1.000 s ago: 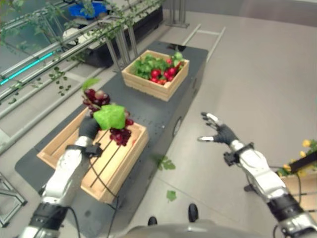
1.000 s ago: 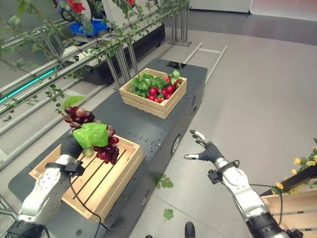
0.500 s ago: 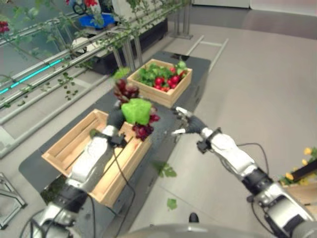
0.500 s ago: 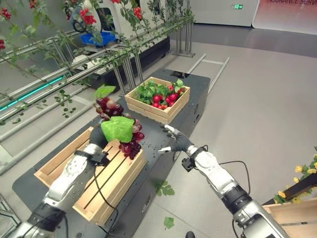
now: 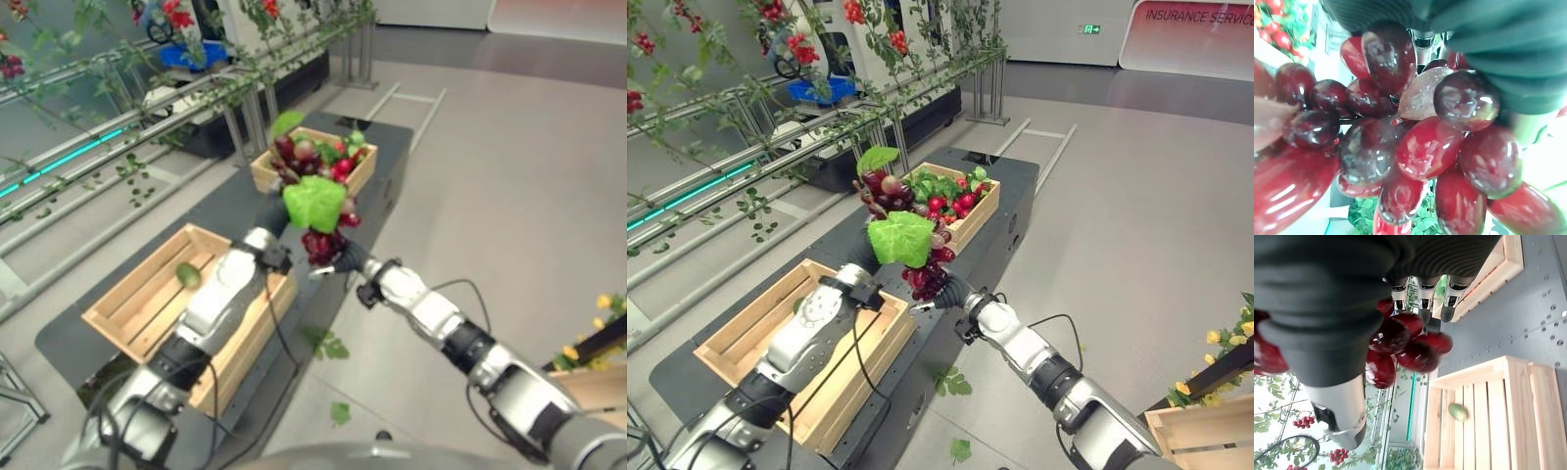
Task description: Pick up the fruits from the basket on one side to the basket on the other side
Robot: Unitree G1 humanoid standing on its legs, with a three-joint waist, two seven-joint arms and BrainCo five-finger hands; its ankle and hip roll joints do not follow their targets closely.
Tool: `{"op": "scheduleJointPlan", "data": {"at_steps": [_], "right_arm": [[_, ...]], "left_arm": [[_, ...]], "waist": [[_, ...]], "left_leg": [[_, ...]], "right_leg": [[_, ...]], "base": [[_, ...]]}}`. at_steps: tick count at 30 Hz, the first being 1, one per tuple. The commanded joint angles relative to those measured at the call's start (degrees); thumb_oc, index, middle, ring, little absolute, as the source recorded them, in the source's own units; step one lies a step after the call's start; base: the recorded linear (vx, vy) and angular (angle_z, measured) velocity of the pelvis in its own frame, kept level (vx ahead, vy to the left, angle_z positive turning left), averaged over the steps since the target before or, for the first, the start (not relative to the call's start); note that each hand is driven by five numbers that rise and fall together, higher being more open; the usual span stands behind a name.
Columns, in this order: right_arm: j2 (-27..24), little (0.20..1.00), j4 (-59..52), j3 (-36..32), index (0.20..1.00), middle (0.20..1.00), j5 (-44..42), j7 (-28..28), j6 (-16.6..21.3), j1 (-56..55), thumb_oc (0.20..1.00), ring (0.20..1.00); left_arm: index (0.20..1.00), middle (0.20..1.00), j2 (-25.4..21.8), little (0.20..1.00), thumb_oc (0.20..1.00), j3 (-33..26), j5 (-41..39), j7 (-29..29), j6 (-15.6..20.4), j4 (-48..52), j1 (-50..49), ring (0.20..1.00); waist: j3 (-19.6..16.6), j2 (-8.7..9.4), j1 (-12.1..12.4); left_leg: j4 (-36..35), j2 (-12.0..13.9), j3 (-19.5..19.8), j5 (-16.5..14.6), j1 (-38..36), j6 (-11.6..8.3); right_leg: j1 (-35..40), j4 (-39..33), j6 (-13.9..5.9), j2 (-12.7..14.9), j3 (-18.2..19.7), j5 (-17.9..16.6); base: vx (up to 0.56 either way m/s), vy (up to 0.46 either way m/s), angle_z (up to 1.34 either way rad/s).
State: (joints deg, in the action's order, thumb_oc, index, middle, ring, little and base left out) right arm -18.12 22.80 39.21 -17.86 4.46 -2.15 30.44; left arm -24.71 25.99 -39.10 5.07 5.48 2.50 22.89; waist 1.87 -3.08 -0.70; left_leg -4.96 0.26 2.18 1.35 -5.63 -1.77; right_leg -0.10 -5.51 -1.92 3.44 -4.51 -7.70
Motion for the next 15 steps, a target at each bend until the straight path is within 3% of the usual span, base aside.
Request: {"op": "scheduleJointPlan", "data": {"at_steps": [1,15], "right_arm": [[1.82,1.000,0.61,0.23,1.000,1.000,-4.58,-0.39,1.92,6.46,1.000,1.000],[1.14,1.000,-2.53,-0.85,1.000,1.000,-6.08,-0.58,2.48,4.37,1.000,1.000]], "left_arm": [[0.200,0.200,1.94,0.200,0.200,1.48,-1.19,0.64,3.80,-3.86,9.76,0.200],[0.200,0.200,5.03,0.200,0.200,1.72,-1.54,0.24,2.83,-5.02,4.86,0.200]], "waist": [[-2.49,1.97,-0.37],[-2.40,1.96,-0.28]], "left_leg": [[-0.04,-2.33,2.13,-1.34,2.50,0.48],[-0.04,-2.28,2.50,-1.46,2.34,0.55]], "right_leg": [[5.32,1.64,-2.30,-1.06,-1.14,10.08],[5.59,1.43,-2.34,-0.87,-1.45,9.92]], "base": [[0.00,0.000,0.00],[0.00,0.000,0.00]]}}
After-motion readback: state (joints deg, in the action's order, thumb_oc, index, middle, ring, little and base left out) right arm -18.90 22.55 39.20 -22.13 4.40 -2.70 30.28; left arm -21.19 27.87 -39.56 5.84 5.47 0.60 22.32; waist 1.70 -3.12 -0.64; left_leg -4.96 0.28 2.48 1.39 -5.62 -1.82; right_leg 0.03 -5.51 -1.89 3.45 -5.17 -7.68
